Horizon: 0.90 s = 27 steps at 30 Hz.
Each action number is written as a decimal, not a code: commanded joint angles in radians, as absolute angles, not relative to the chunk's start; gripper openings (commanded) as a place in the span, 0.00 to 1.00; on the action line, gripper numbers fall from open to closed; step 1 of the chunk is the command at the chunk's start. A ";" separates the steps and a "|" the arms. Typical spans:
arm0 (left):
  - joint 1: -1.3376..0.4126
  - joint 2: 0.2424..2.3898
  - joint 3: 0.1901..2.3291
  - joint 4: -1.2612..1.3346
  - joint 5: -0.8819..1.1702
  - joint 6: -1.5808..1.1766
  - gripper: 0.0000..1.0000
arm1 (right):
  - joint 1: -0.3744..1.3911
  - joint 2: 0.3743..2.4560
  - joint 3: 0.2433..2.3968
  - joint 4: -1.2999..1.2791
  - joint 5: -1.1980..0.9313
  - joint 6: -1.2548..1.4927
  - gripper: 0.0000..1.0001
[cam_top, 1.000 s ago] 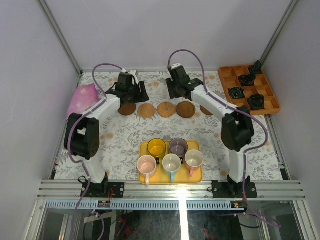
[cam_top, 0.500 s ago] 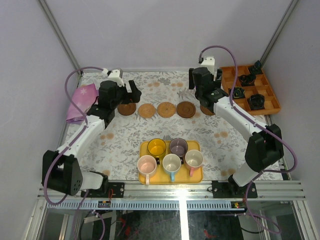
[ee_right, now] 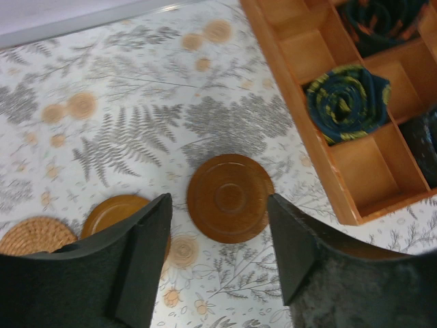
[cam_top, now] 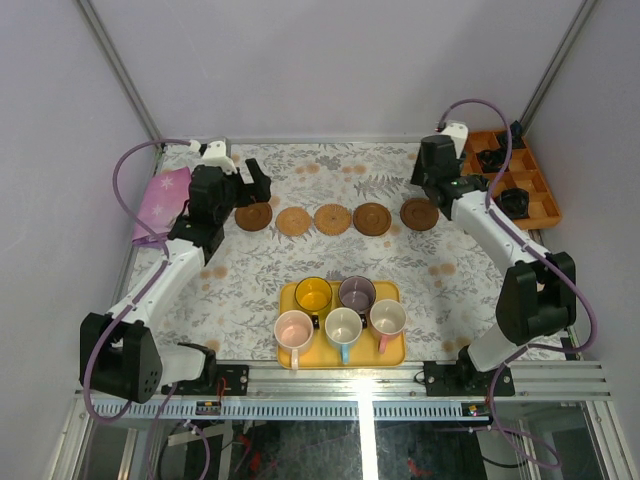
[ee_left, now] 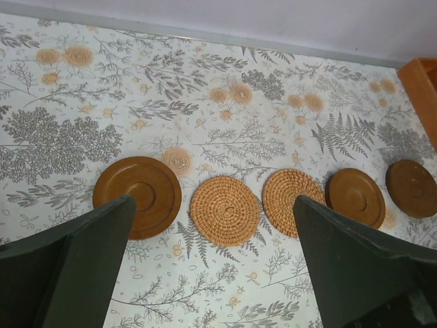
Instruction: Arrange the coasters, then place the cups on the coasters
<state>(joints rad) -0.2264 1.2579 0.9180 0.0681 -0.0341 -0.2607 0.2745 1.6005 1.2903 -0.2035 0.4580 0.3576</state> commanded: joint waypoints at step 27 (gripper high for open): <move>-0.221 1.385 0.914 0.114 0.013 -0.330 1.00 | 0.229 2.040 1.484 -0.345 0.325 0.360 0.00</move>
